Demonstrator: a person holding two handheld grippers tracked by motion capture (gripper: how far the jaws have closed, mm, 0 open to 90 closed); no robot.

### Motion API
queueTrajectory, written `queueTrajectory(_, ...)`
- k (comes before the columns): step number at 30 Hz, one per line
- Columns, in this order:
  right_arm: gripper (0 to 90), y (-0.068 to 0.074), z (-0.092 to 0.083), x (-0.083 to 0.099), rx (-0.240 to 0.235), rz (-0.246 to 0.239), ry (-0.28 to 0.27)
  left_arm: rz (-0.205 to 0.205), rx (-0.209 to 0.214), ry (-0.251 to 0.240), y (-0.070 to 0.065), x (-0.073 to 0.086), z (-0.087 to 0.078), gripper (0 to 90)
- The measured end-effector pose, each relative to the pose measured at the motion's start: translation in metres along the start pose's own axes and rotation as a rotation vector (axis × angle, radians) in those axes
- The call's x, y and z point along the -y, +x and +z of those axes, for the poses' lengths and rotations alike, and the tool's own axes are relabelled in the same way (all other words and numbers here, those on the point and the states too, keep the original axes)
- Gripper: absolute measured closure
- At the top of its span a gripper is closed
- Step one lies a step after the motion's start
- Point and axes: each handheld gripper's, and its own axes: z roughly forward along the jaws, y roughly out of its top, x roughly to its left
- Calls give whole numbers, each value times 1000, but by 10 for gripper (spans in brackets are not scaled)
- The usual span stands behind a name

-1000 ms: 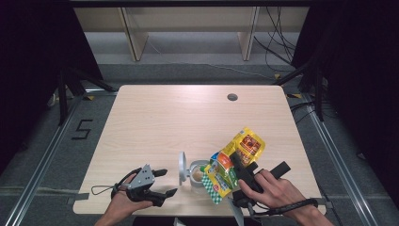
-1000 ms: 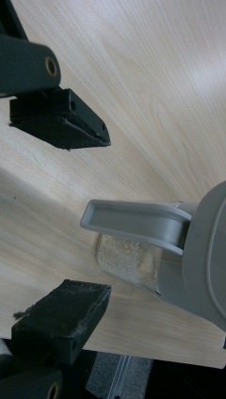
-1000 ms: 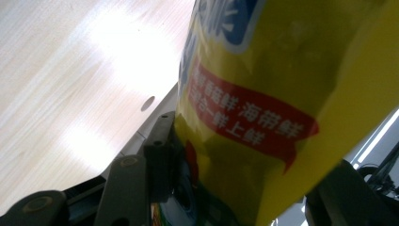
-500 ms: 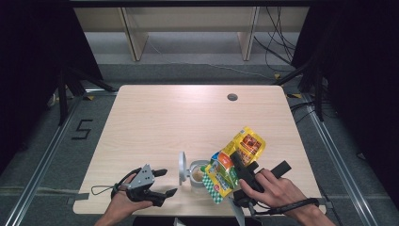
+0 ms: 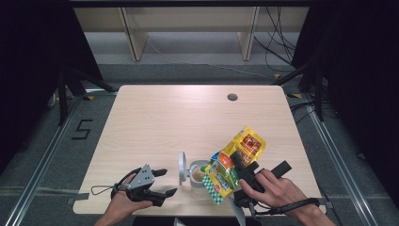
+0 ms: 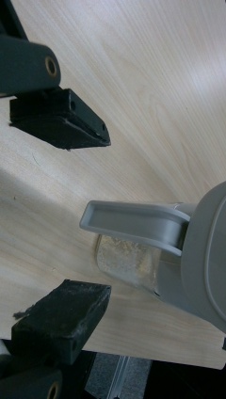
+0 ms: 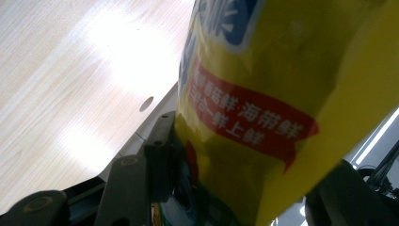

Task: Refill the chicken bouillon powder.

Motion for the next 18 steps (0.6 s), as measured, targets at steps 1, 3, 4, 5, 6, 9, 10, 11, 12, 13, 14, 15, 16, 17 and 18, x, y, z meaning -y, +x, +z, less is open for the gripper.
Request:
queueTrajectory(1, 518, 0, 0, 0, 2, 0, 0, 8, -2, 4, 0, 0, 0, 237)
queueTrajectory(3, 518, 1, 0, 0, 14, -1, 4, 2, 0, 0, 0, 0, 0, 237)
queueTrajectory(4, 518, 1, 0, 0, 15, 0, 3, 0, 0, 0, 0, 0, 0, 237)
queueTrajectory(5, 518, 1, -1, 0, 15, 0, 3, -1, 0, 0, 0, 0, 0, 237)
queueTrajectory(6, 518, 1, 0, 0, 3, 3, -1, -8, -3, 0, 0, 0, 0, 237)
queueTrajectory(9, 522, 0, -1, 0, 17, -2, 4, 5, -2, 3, 0, 0, 0, 237)
queueTrajectory(10, 522, 0, -1, 0, 17, -3, 6, 8, -2, 4, 0, 0, 0, 237)
queueTrajectory(11, 523, 0, -1, 0, 16, -3, 5, 8, -2, 4, 0, 0, 0, 237)
queueTrajectory(12, 523, 0, -1, 1, 8, 0, 2, 6, -2, 4, 0, 0, 0, 237)
queueTrajectory(13, 525, 0, -1, 0, 15, -1, 4, 1, 0, 1, 0, 0, 0, 237)
queueTrajectory(14, 526, 0, -1, 0, 17, -3, 5, 0, 0, 0, 0, 0, 0, 237)
queueTrajectory(15, 527, 0, -1, 0, 14, -5, 4, -1, 0, 0, 0, 0, 0, 237)
queueTrajectory(16, 528, 0, -1, 0, 12, -6, 2, -2, 0, -1, 0, 0, 0, 237)
queueTrajectory(17, 529, 0, 0, 0, 1, -1, -1, -1, 0, 0, 0, 0, 0, 237)
queueTrajectory(18, 529, 1, -1, 0, 12, 0, 2, 6, -2, 4, 0, 0, 0, 237)
